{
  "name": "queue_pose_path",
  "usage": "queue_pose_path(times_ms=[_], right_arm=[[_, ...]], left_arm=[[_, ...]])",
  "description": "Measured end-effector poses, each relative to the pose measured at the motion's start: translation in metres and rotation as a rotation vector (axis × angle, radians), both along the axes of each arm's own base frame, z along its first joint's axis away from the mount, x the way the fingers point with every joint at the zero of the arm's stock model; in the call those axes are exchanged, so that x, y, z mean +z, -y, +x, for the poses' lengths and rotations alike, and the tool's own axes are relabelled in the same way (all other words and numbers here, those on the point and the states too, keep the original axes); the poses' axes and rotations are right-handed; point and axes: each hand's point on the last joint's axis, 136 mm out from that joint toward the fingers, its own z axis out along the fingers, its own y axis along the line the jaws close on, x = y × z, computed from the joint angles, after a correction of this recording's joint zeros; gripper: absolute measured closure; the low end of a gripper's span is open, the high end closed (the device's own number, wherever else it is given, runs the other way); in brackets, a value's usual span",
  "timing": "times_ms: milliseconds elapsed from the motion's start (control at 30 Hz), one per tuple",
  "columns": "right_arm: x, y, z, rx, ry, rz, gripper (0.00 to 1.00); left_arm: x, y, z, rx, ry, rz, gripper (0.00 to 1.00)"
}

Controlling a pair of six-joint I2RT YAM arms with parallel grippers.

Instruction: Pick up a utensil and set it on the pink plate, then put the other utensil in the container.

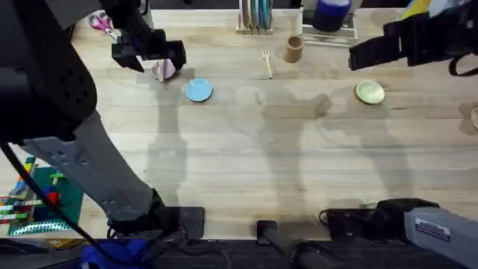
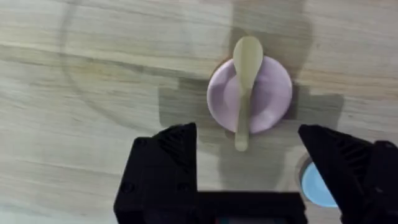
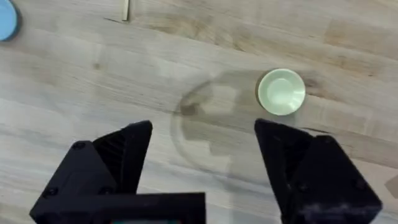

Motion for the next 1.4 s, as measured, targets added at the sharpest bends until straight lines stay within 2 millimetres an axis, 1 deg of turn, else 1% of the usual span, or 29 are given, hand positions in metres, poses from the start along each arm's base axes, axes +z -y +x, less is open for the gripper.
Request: queue_pose_path(times_ms=[133,233,333,533,567,633,667,733,900,967,1067,1167,1233,1400], right_arm=[[0.0,0.0,0.0,0.0,0.0,0.0,0.004],[0.0,0.0,0.0,0.0,0.0,0.0,0.004],[0.0,0.0,0.0,0.0,0.0,0.0,0.004],[0.0,0.0,0.0,0.0,0.0,0.0,0.004],[0.0,0.0,0.0,0.0,0.0,0.0,0.004],[0.0,0.0,0.0,0.0,0.0,0.0,0.003],[0.0,0.0,0.0,0.0,0.0,0.0,0.003],[0.0,0.0,0.0,0.0,0.0,0.0,0.003],[0.0,0.0,0.0,0.0,0.0,0.0,0.003],[0.0,0.0,0.0,0.0,0.0,0.0,0.003],[0.0,0.0,0.0,0.0,0.0,0.0,0.003],[0.0,0.0,0.0,0.0,0.0,0.0,0.003],[0.0,0.0,0.0,0.0,0.0,0.0,0.003],[0.0,0.0,0.0,0.0,0.0,0.0,0.004]], left_arm=[[0.013,0.005,0.008,-0.004,0.042,-0.032,0.006],[0.035,0.011,0.01,-0.014,0.097,-0.06,0.006],[0.075,0.02,0.011,-0.039,0.201,-0.092,0.006],[0.167,0.035,0.005,-0.106,0.458,-0.124,0.005],[0.179,0.036,0.002,-0.115,0.5,-0.123,0.005],[0.194,0.041,-0.009,-0.13,0.559,-0.127,0.005],[0.197,0.043,-0.015,-0.139,0.582,-0.131,0.005],[0.198,0.05,-0.029,-0.162,0.609,-0.149,0.005],[0.182,0.073,-0.063,-0.277,0.607,-0.218,0.006],[0.179,0.084,-0.071,-0.359,0.613,-0.247,0.005],[0.179,0.104,-0.081,-0.54,0.64,-0.284,0.005],[0.173,0.119,-0.09,-0.723,0.66,-0.298,0.005],[0.168,0.125,-0.092,-0.809,0.669,-0.296,0.006],[0.157,0.13,-0.085,-0.98,0.698,-0.256,0.006]])
